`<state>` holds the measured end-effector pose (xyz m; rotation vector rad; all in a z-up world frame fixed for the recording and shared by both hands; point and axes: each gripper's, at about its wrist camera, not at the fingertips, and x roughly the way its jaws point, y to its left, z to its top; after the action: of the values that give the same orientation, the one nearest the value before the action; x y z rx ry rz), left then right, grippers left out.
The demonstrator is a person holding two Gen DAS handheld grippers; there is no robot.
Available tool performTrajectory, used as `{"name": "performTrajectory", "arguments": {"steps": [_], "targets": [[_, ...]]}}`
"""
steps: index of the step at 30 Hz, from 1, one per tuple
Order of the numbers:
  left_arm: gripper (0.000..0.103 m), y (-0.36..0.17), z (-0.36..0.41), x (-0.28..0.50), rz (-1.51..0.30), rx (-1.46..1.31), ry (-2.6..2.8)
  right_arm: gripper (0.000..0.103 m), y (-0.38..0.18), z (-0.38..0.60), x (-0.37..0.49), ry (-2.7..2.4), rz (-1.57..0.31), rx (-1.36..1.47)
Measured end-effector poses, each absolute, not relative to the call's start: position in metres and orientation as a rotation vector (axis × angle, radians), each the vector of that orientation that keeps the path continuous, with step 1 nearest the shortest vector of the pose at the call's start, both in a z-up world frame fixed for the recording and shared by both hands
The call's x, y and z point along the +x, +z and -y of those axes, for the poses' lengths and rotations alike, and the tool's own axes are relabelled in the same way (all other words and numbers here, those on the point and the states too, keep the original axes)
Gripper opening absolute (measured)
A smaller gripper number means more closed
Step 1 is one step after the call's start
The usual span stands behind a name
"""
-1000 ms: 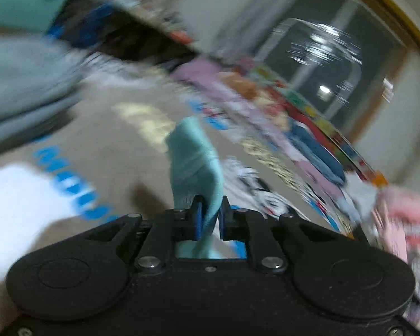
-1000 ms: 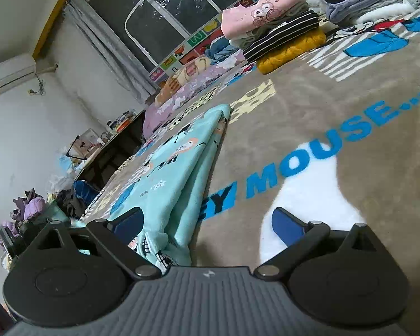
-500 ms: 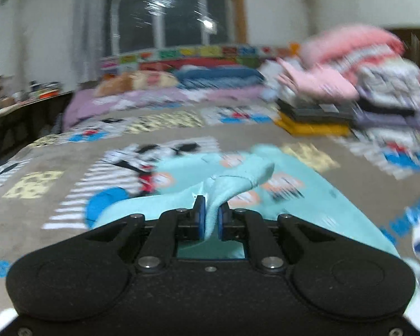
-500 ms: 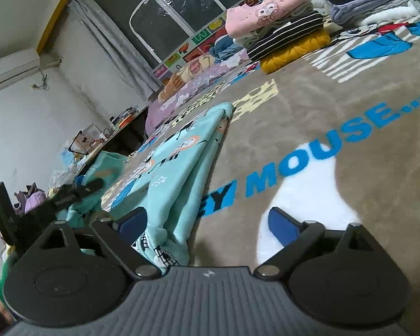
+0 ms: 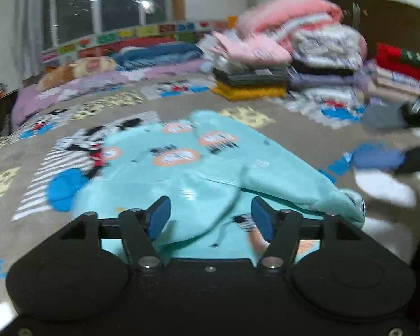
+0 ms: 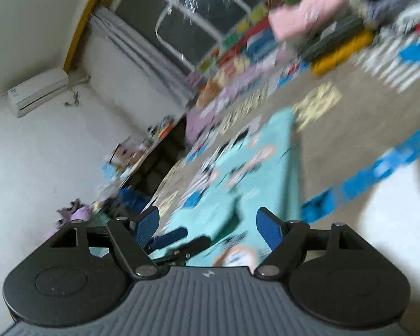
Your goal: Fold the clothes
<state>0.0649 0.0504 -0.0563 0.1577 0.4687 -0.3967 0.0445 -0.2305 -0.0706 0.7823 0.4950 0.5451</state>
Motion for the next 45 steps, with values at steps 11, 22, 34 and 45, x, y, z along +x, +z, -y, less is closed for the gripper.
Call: {"name": "performTrajectory", "arguments": {"steps": [11,22,34,45], "targets": [[0.073,-0.046,-0.142,0.067,-0.446,-0.153,-0.226,0.078,-0.069,0.124,0.091,0.387,-0.643,0.659],[0.074,-0.045,-0.185,0.069,-0.441,-0.307,-0.215,0.076,-0.087,0.101,0.114,0.259,-0.629,0.665],[0.076,-0.073,-0.194,0.071,-0.620,-0.458,-0.259,0.010,-0.051,0.104,0.139,0.348,-0.483,0.690],[0.076,-0.082,-0.146,0.057,-0.623,-0.481,-0.332,0.008,0.015,0.126,0.169,0.469,-0.423,0.658]]}}
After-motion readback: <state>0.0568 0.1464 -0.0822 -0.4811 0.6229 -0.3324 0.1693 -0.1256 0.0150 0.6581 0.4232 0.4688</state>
